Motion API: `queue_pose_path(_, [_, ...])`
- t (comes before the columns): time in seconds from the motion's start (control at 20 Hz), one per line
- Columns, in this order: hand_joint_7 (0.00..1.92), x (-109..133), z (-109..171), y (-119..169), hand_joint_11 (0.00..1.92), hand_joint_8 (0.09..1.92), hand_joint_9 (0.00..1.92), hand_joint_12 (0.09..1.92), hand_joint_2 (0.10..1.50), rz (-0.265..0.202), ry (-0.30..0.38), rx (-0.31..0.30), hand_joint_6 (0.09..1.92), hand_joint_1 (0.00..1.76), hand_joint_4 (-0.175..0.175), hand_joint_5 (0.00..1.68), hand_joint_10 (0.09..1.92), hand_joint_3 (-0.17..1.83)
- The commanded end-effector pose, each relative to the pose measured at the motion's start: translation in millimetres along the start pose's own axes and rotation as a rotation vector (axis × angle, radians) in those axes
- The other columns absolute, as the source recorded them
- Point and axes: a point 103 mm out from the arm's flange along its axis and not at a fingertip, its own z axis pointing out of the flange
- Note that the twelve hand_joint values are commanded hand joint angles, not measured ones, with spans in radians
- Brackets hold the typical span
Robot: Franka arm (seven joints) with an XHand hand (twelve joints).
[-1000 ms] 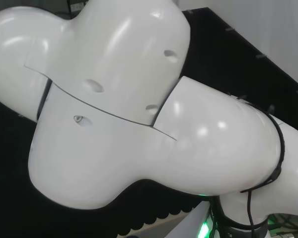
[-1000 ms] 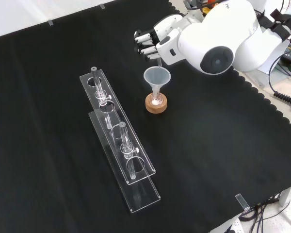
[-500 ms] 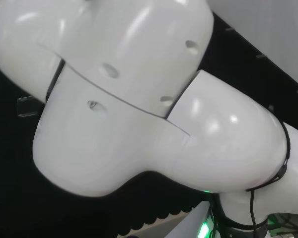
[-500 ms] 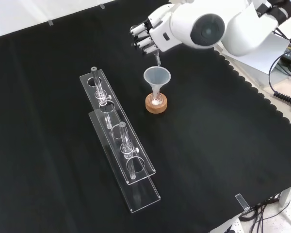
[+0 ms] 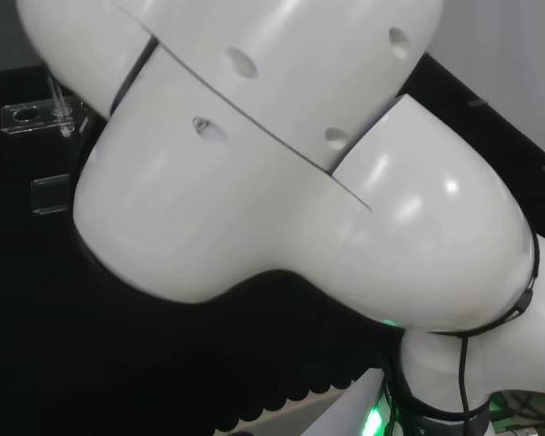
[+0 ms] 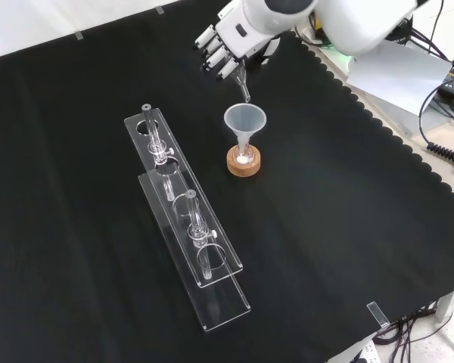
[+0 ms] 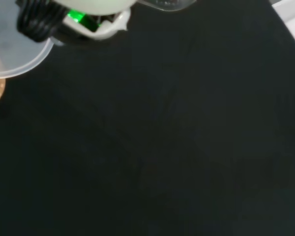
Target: Pour all the NaCl from the weighing funnel into the round-bottom flask.
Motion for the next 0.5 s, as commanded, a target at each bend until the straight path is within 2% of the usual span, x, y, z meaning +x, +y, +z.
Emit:
queue_pose_path(0.05, [0.67,-8.5,10.2,2.7,0.70,0.60,0.98,1.15,0.68,-0.005,0.058,-0.011,0.99,1.08,0.175,1.11,0.38,0.75])
queue_pose_path(0.25, [0.67,-17.5,18.3,3.2,0.70,0.60,0.98,1.15,0.68,-0.008,0.080,-0.004,0.99,1.08,0.175,1.11,0.38,0.75])
queue_pose_path(0.5, [0.67,-16.9,23.7,7.2,0.71,0.60,0.98,1.14,0.68,-0.005,0.104,-0.006,1.00,1.08,0.175,1.11,0.38,0.75])
